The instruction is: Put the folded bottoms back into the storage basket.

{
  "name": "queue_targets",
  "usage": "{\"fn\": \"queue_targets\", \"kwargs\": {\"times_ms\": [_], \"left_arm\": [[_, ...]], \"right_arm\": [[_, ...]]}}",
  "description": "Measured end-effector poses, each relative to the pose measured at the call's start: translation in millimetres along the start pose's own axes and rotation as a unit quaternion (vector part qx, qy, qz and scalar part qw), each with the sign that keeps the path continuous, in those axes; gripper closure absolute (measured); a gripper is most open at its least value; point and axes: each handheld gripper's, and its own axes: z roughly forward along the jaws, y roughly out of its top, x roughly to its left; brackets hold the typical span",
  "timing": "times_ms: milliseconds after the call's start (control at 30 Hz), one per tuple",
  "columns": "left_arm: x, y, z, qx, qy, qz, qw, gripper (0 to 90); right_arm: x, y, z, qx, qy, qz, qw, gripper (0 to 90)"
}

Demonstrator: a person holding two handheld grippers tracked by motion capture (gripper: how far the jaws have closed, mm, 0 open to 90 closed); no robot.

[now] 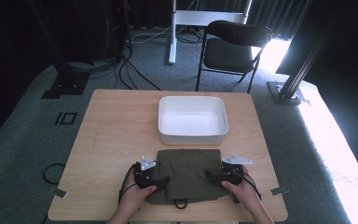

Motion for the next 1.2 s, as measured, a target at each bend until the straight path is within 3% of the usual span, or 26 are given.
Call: {"fn": "queue_targets", "kwargs": {"times_ms": [133,367,567,667,700,733,767,800,867,900,933,967,1067,1200], "left_arm": [[0.4,-2.4,4.3,0.001,0.003,0.003,1.0,15.3],[1.2,-5.1,10.0,-0.023,0.008,0.024,0.9994,11.8],[-5.0,-3.2,14.1,-0.024,0.03,0.022,0.999,12.7],[-9.3,-2.8,15.1,-0.023,0.034,0.041,0.9983,17.3],[-12.4,-2.5,15.8,-0.027,0.024,0.058,0.9977,31.5],[-12.4,-2.5,15.8,-0.027,0.024,0.058,0.9977,35.3],[-12.5,-1.6,16.4,-0.03,0.01,0.062,0.9976,43.2],[-12.5,-1.6,16.4,-0.03,0.01,0.062,0.9976,52.7],[-11.5,-0.3,17.6,-0.031,-0.01,0.056,0.9979,65.0],[-11.5,-0.3,17.6,-0.031,-0.01,0.056,0.9979,71.0],[-10.9,0.0,18.0,-0.032,-0.015,0.05,0.9981,71.0],[-8.3,0.6,17.9,-0.034,-0.026,0.042,0.9982,75.0],[-6.1,1.5,16.2,-0.038,-0.034,0.042,0.9978,77.8],[-7.4,6.8,8.9,-0.048,-0.047,0.034,0.9972,79.9]], "right_arm": [[0.0,-2.9,2.8,0.014,0.005,0.002,0.9999,13.5],[1.1,-5.5,4.8,0.013,-0.003,-0.003,0.9999,13.7],[7.7,-7.7,5.4,0.012,-0.017,-0.011,0.9997,13.6],[9.5,-7.3,6.3,0.014,-0.022,-0.017,0.9995,15.6],[11.5,-7.2,6.3,0.011,-0.021,-0.029,0.9993,26.3],[11.5,-7.2,6.3,0.011,-0.021,-0.029,0.9993,26.3],[14.8,-7.8,5.6,0.006,-0.011,-0.038,0.9992,42.6],[16.1,-8.0,5.3,0.003,-0.006,-0.038,0.9992,49.4],[19.3,-8.0,5.3,0.003,0.003,-0.04,0.9992,63.6],[19.3,-8.0,5.3,0.003,0.003,-0.04,0.9992,63.6],[20.5,-7.4,5.1,0.006,0.009,-0.042,0.9991,69.9],[23.9,-5.3,4.0,0.009,0.002,-0.059,0.9982,77.3],[23.0,-2.2,1.3,0.02,0.009,-0.045,0.9988,79.0],[21.0,3.9,-9.4,0.013,0.028,-0.028,0.9991,79.4]]}}
